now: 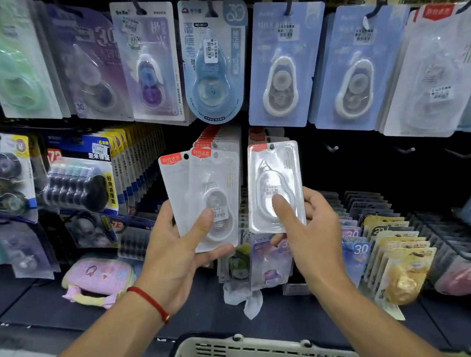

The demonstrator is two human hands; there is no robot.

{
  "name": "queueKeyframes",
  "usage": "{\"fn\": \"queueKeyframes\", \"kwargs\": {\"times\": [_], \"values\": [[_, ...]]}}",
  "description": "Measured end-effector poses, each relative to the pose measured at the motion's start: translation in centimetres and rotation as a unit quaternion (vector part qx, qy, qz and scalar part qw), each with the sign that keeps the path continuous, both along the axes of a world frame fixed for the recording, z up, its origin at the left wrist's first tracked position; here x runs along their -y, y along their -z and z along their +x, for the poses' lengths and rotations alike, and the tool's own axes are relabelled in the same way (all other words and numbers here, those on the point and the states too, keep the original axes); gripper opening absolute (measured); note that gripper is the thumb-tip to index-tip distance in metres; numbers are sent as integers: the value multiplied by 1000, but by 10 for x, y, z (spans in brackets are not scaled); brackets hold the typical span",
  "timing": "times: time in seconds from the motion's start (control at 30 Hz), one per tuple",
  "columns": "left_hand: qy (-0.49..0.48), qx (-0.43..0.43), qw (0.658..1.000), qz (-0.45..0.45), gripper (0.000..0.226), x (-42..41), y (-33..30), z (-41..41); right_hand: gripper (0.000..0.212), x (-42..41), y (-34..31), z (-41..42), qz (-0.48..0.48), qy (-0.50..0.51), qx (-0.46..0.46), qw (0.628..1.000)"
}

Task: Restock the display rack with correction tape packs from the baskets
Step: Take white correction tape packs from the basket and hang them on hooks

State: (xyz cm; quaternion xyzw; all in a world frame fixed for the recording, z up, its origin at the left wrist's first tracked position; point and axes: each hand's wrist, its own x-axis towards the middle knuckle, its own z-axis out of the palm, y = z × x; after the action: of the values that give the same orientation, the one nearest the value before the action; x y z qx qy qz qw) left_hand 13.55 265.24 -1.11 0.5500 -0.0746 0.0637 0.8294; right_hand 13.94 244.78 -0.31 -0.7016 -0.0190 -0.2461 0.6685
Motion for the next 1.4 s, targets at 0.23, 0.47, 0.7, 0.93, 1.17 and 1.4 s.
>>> {"fn": "queueKeyframes", "kwargs": {"times": [0.23,0.47,0.7,0.93,1.17,1.4], "values": [[-7,4,1000,17,53,2,0,-1,64,12,14,16,-148,25,-171,974],[27,-6,998,62,43,18,8,-8,30,0,19,10,-151,-190,-114,964],[16,-18,998,61,36,21,6,-8,29,-1,16,7,-51,-108,-36,992],[-10,-49,998,34,31,17,4,-5,24,9,7,9,-20,-28,-14,999],[-29,-45,998,36,31,16,3,-3,28,5,-1,3,26,-37,20,999],[-54,-55,996,38,35,16,4,0,56,15,11,16,-100,-1,-118,988]]}}
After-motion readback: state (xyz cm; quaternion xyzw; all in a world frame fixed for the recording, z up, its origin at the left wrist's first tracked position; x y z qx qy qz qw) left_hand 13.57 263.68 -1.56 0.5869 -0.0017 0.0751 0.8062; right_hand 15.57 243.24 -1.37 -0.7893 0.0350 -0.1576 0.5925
